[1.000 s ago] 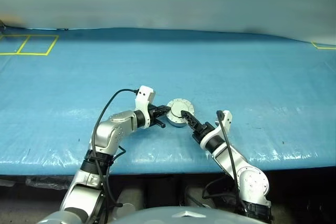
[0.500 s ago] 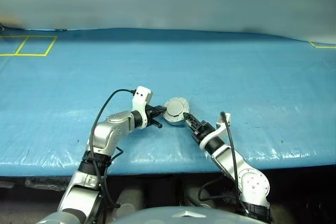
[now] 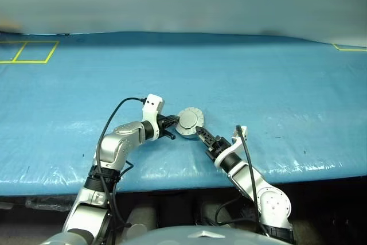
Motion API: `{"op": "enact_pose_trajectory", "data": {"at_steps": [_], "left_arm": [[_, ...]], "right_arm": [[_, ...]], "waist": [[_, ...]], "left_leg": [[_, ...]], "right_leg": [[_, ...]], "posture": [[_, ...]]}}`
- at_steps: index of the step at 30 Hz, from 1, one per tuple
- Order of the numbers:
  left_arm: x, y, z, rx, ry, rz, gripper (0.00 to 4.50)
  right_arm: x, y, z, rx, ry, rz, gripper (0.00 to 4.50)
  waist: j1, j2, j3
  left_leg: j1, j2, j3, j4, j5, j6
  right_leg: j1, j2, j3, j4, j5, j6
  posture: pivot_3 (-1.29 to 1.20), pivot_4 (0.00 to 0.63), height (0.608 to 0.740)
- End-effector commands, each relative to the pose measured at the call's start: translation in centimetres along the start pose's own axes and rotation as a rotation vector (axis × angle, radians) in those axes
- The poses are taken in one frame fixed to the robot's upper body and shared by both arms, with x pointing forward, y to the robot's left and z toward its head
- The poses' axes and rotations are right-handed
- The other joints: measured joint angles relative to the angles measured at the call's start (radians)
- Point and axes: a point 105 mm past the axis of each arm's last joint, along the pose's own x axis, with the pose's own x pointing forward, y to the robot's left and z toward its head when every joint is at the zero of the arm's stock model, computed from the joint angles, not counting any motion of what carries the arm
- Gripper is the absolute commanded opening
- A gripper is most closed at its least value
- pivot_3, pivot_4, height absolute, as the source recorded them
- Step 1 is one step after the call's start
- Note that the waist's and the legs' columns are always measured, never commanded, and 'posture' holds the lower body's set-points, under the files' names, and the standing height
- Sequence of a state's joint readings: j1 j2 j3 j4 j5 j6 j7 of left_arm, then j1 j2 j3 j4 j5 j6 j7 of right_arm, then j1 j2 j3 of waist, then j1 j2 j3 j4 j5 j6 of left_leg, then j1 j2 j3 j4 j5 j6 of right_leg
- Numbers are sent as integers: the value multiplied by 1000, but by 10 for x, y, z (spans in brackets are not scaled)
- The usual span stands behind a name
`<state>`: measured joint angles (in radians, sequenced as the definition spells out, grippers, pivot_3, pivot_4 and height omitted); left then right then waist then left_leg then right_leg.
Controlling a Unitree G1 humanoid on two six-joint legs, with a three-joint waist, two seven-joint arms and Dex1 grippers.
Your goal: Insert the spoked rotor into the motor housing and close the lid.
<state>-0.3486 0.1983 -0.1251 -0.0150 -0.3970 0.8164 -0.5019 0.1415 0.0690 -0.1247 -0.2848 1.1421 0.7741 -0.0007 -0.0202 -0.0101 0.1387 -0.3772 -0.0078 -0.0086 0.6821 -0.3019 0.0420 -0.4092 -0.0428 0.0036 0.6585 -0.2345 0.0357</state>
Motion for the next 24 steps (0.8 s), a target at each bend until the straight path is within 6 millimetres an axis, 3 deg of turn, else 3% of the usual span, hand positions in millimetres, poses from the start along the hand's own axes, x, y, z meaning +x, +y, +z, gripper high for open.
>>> {"op": "enact_pose_trajectory", "data": {"at_steps": [1,2,6,9,13,19,23,24], "left_arm": [[2,-6,-16,-42,47,-27,0],[0,-5,-14,-49,34,-29,0],[-11,2,1,-121,-68,-5,1172],[-26,9,11,-250,-179,12,1220],[-43,13,4,-499,-282,9,1220],[-56,-6,-27,-891,-358,-86,3152],[-57,-15,-29,-1015,-398,-151,4467],[-57,-18,-27,-1036,-411,-175,4500]], "right_arm": [[8,7,-16,24,44,29,1223],[7,8,-14,30,30,36,1223],[6,11,-9,68,-2,59,1223],[5,14,-4,111,-33,76,1223],[5,23,3,172,-69,111,1223],[11,45,14,196,-98,187,1223],[14,57,22,199,-111,223,1223],[15,62,23,195,-110,237,1223]], "waist": [[-1,0,0],[-1,0,0],[-1,0,1],[-1,0,3],[-1,1,4],[3,1,7],[9,2,8],[9,2,8]], "left_leg": [[0,0,0,0,0,0],[0,0,0,0,0,0],[-1,0,0,0,0,0],[-3,0,0,0,0,0],[-7,1,0,-1,0,1],[-9,0,0,0,-2,3],[-13,0,-1,1,-2,4],[-13,0,-1,1,-2,4]], "right_leg": [[0,0,0,0,0,0],[0,0,0,0,0,0],[-1,0,0,0,0,0],[-4,-1,0,0,0,0],[-7,-1,0,0,0,0],[-7,-2,-1,-3,0,1],[-9,-2,-2,-5,1,2],[-10,-2,-2,-5,1,2]], "posture": [[0,150,740],[0,150,740],[0,150,740],[0,150,740],[0,150,740],[0,150,740],[0,150,740],[0,150,740]]}}
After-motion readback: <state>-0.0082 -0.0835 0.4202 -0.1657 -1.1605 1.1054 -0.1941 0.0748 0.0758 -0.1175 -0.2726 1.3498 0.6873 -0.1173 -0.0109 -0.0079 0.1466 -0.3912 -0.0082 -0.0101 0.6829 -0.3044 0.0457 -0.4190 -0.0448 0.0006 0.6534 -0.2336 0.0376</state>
